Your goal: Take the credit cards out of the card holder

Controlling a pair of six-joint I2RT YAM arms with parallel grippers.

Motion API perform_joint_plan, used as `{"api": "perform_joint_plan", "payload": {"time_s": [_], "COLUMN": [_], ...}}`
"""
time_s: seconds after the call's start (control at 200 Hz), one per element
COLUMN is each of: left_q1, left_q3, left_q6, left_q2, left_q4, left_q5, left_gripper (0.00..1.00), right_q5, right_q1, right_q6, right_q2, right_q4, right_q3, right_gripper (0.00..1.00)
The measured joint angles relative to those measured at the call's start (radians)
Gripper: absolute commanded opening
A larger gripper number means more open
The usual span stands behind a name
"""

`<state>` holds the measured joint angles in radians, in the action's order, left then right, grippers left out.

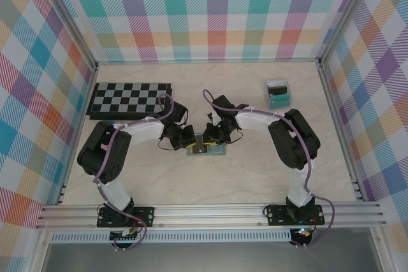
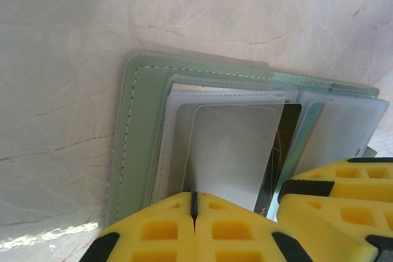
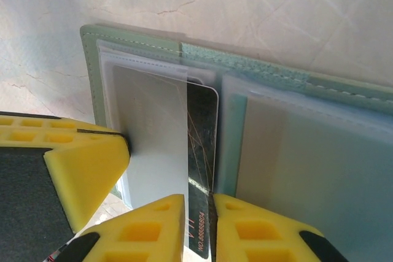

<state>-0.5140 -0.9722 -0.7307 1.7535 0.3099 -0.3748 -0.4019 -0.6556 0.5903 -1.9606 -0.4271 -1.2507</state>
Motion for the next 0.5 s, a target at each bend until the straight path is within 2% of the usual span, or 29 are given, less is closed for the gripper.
{"api": "perform_joint_plan", "payload": {"time_s": [0.5], "left_q1": [0.0], "left_q3": [0.001], "left_q6": [-0.006], "left_q2": [0.002], "left_q4": [-0.003], "left_q5": [-0.002], "left_gripper": [0.01], "right_q5": [-0.038], "right_q1": [0.002], "right_q6": [-0.006], "right_q2": [-0.037], "right_q4": [0.001], "right_q3": [-0.016], "right_gripper": [0.2]}}
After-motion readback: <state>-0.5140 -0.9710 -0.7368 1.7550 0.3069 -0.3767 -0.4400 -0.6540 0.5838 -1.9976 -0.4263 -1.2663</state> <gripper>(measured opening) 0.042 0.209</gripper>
